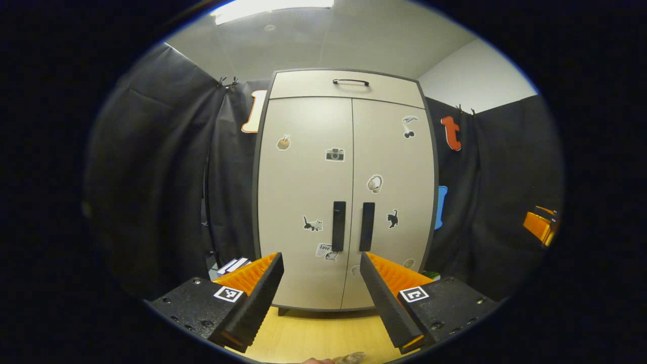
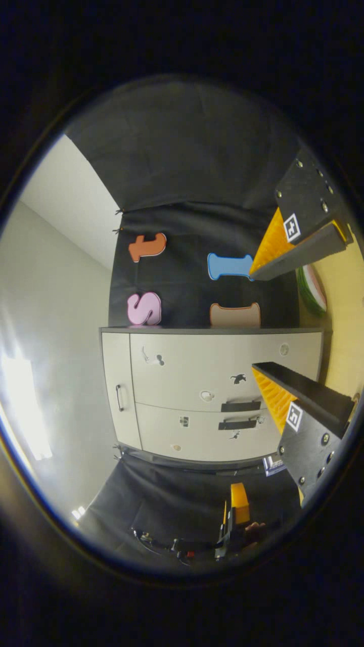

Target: Grasp the bottle in the cabinet with the left hand and place it on the coaster, then close the right door with the right hand and the left door with the left hand.

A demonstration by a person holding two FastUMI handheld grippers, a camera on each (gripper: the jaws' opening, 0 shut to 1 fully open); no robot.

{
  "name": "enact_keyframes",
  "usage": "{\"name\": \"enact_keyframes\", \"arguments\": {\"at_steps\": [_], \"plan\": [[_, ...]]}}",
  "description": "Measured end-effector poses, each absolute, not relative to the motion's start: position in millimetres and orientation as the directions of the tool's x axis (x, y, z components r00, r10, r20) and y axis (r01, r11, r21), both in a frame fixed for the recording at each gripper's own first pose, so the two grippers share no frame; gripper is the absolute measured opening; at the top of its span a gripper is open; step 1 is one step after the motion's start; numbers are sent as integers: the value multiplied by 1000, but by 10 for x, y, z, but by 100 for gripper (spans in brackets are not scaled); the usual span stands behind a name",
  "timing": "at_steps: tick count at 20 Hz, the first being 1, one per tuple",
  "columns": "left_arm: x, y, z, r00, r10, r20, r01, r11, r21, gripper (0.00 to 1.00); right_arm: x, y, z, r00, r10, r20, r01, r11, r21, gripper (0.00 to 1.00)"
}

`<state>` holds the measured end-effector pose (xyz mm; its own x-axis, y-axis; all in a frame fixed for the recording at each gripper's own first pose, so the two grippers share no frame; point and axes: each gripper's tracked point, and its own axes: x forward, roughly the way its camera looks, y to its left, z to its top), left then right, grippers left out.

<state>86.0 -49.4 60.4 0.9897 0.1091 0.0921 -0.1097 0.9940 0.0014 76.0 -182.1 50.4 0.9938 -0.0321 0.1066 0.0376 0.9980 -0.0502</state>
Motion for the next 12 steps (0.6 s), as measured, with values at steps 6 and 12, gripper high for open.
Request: {"name": "enact_keyframes", "arguments": {"at_steps": [6,12], "plan": [[1032,-784,588,994,73,77,-75,997,23,96,827,-1956,479,993,-38,109,44,998,-47,99],[1150,-896,544,997,52,59,-54,998,33,96,795,-2052,473,991,-64,116,70,996,-47,99]]}}
